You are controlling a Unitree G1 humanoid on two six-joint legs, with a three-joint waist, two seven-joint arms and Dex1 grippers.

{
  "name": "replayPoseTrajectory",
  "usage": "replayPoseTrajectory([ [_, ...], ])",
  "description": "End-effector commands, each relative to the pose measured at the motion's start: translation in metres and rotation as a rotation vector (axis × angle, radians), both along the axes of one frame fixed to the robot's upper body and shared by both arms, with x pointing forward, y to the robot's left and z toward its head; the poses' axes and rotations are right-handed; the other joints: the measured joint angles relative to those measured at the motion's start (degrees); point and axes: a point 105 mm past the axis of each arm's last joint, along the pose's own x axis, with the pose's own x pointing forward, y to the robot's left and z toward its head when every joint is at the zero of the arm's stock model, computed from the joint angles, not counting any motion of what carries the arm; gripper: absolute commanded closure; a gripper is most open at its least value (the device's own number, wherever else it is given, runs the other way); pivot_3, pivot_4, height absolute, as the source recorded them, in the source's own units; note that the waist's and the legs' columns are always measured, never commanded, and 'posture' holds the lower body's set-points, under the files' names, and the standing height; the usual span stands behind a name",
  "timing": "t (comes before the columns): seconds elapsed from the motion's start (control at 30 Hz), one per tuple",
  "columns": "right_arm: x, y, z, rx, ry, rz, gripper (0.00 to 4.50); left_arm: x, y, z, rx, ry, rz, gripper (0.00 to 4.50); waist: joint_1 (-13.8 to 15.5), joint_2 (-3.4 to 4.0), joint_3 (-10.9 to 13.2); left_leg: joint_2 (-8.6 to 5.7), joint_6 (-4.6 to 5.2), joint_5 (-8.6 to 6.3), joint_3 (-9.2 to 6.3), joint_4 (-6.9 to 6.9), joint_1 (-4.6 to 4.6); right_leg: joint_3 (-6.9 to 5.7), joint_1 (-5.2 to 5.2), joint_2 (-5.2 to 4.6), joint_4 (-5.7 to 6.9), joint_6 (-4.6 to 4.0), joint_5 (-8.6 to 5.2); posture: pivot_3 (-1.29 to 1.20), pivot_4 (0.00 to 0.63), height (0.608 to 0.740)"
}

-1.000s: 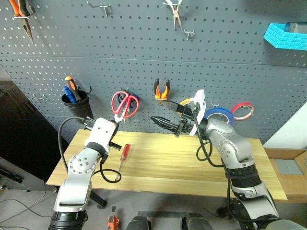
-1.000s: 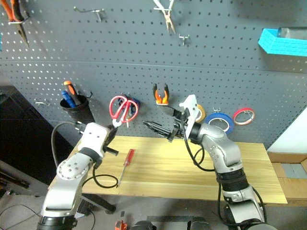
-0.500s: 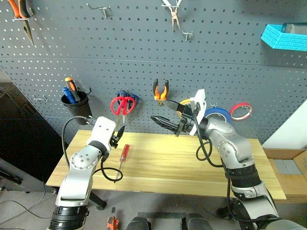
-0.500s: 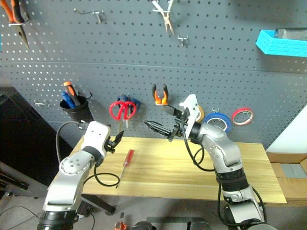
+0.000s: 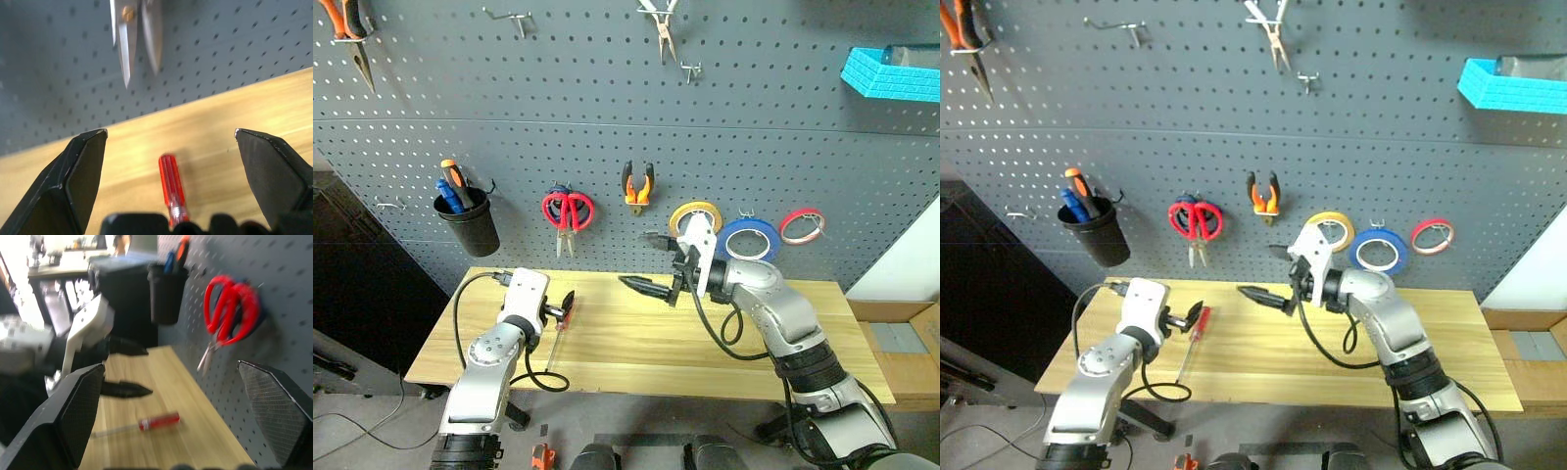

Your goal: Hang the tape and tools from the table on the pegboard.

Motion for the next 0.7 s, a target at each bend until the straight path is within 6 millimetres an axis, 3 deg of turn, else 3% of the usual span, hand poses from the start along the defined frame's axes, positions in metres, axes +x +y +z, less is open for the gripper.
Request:
replayPoseTrajectory([
  [0.03, 0.001, 0.013, -0.004, -0.042, -0.071, 0.043, 0.00, 0.011, 0.013, 0.001, 0.004, -0.024, 0.036, 0.02, -0.26, 0.03, 0.26, 0.00, 0.00, 0.00, 0.01, 0.00, 0.01, 0.00, 0.00, 0.00, 0.01, 0.00, 0.00, 0.01, 0.129, 0.740],
  [0.17, 0.005, 0.037, -0.011, -0.066, -0.084, 0.070, 0.00, 0.026, 0.024, -0.022, -0.009, 0.039, 0.050, 0.02, -0.61, 0.04, 1.93, 0.00, 0.03, 0.03, -0.01, 0.02, 0.10, -0.03, 0.04, 0.04, 0.11, -0.06, 0.02, 0.01, 0.174, 0.740],
  [0.27, 0.004, 0.047, -0.010, -0.082, -0.093, 0.098, 0.00, 0.038, 0.023, -0.026, -0.026, 0.050, 0.026, 0.02, -0.98, -0.01, 3.45, 0.01, 0.08, 0.07, -0.08, 0.02, 0.11, -0.05, 0.01, 0.06, 0.15, -0.11, 0.05, 0.00, 0.205, 0.740],
  [0.47, -0.006, 0.053, -0.006, -0.064, -0.064, 0.131, 0.00, 0.053, 0.014, -0.041, -0.128, 0.128, 0.002, 0.02, -1.06, -0.17, 6.11, 0.01, 0.09, 0.06, -0.33, 0.02, -0.32, -0.18, -0.31, -0.10, 0.02, -0.12, 0.05, -0.02, 0.261, 0.740],
  [0.7, -0.013, 0.051, -0.006, -0.068, -0.038, 0.128, 0.00, 0.051, 0.010, -0.062, -0.193, 0.262, 0.022, 0.02, -2.03, -0.23, 8.03, 0.06, 0.11, 0.04, -0.29, -0.04, -0.56, -0.20, -0.63, -0.24, 0.05, -0.11, 0.04, -0.03, 0.286, 0.740],
])
